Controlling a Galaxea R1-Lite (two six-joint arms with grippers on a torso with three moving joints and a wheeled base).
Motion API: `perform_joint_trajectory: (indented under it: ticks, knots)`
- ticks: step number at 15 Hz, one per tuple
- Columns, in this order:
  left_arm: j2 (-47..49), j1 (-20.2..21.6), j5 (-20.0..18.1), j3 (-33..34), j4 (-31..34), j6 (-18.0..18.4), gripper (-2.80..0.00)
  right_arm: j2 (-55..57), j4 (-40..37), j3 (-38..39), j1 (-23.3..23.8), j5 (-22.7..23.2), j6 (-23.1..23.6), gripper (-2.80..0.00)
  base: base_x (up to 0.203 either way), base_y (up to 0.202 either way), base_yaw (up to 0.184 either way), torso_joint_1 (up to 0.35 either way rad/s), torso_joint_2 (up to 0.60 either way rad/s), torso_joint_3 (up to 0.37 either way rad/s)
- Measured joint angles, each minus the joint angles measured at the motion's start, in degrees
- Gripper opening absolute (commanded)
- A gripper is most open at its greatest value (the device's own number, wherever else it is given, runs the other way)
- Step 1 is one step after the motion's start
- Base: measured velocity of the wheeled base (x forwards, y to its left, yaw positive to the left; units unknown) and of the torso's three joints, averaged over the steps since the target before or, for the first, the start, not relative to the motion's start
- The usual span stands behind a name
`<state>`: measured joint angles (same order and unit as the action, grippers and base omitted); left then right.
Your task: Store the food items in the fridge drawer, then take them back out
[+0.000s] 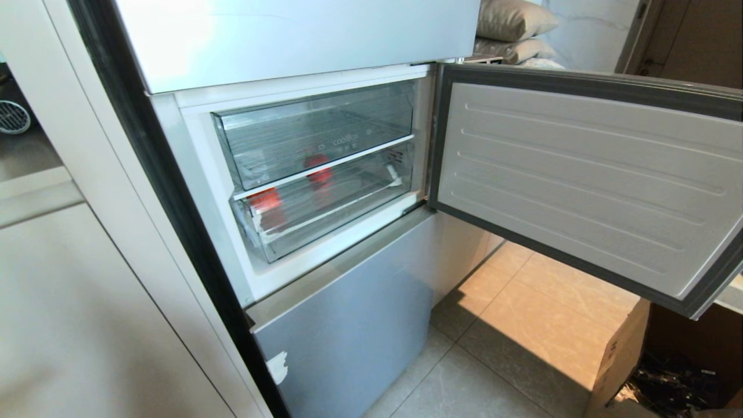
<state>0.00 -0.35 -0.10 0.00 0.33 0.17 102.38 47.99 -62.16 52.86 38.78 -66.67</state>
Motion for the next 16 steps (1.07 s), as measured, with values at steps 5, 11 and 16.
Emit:
perform_joint_trajectory:
  ticks: [5, 11, 16]
  knots:
    - [0.0, 0.0, 0.0, 0.0, 0.02, 0.01, -2.8, 3.36, -5.83, -4.62, -0.79, 12.07, -5.56, -2.8, 0.0, 0.0, 0.0, 0.0, 0.0, 0.0]
    - [0.0, 0.0, 0.01, 0.0, 0.0, 0.01, -2.8, 1.24, -6.28, -1.05, -0.74, 21.95, -11.04, -2.8, 0.0, 0.0, 0.0, 0.0, 0.0, 0.0]
    - [0.0, 0.0, 0.0, 0.0, 0.0, 0.01, -2.8, -14.37, -6.34, 11.4, -0.44, 24.61, -11.04, -2.8, 0.0, 0.0, 0.0, 0.0, 0.0, 0.0]
